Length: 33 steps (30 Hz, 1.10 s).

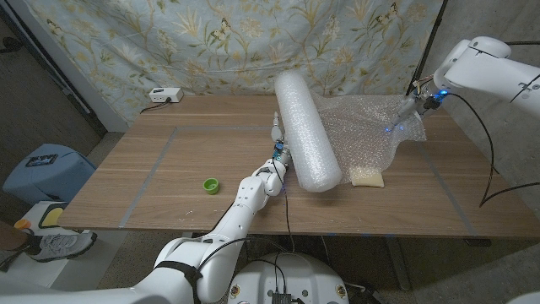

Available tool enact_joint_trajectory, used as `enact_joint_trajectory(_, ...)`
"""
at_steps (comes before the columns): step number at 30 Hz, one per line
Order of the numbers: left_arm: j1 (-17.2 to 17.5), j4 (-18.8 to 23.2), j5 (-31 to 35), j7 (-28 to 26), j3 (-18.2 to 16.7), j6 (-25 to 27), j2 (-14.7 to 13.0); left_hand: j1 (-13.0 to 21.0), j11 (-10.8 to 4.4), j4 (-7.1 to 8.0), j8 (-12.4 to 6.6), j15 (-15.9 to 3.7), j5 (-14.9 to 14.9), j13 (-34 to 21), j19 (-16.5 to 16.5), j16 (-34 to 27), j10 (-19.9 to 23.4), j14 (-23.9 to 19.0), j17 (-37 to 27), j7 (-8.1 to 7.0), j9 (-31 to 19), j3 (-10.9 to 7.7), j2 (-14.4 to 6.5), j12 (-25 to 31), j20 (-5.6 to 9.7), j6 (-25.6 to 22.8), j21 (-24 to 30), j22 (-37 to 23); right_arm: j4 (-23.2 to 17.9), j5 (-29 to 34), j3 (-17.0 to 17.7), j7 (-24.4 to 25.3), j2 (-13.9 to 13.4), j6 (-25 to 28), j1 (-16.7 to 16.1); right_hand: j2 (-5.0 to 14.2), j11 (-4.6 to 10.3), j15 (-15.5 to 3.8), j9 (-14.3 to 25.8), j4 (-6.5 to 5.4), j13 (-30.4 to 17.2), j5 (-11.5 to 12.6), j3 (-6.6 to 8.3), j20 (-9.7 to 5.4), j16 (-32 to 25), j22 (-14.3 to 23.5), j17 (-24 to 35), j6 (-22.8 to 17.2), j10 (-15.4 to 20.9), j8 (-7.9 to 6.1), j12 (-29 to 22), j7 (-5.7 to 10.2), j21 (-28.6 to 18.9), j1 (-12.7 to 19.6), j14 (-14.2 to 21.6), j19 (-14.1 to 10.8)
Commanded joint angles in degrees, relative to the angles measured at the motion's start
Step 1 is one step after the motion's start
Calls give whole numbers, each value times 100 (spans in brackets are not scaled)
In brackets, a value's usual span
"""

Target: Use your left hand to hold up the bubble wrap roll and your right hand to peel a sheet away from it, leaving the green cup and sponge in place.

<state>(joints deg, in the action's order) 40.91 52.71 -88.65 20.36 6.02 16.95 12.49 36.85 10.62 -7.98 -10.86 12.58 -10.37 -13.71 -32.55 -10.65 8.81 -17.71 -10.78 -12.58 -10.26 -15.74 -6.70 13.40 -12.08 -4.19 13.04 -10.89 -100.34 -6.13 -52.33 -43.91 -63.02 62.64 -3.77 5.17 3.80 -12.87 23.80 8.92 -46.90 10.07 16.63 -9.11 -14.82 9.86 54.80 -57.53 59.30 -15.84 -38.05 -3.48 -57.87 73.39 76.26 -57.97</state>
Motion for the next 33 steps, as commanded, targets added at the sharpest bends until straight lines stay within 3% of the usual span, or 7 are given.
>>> enact_joint_trajectory(1, -89, -222, -37, 22, -58, 80, 14, -54, -3, -11, 3, -19, -16, -14, -62, -25, -4, -54, -8, -7, -20, -37, 10, 20, -14, -53, 2, -11, 93, 125, -73, -135, 45, 69, 85, 4, 29, -42, 24, 5, -41, 10, 33, -223, 16, 20, 25, -44, 33, 25, 30, -2, -29, -31, 35, 21)
enact_joint_trajectory(22, -44, -147, -63, -110, -148, 126, -32, 47, -84, -80, -4, -59, -33, -18, -120, -39, 76, -129, 2, -6, -22, -112, -3, 55, -8, -82, 17, -11, 287, 184, -294, -154, 324, 89, 267, -2, 27, -44, 43, 6, -21, 9, 48, -223, 22, 19, 39, -46, 70, 57, 75, 5, -60, -44, 42, 32)
enact_joint_trajectory(33, 154, 200, -70, -230, -148, 71, -139, 66, -99, -88, -10, -53, -34, -20, -125, -40, 77, -141, 2, -5, -23, -127, -3, 56, -10, -103, 16, -10, 290, 152, -374, -119, 426, 105, 305, 2, 33, -41, 49, -1, -53, 9, 54, -224, 29, 19, 37, -39, 59, 78, 82, 1, -72, -58, 43, 42)
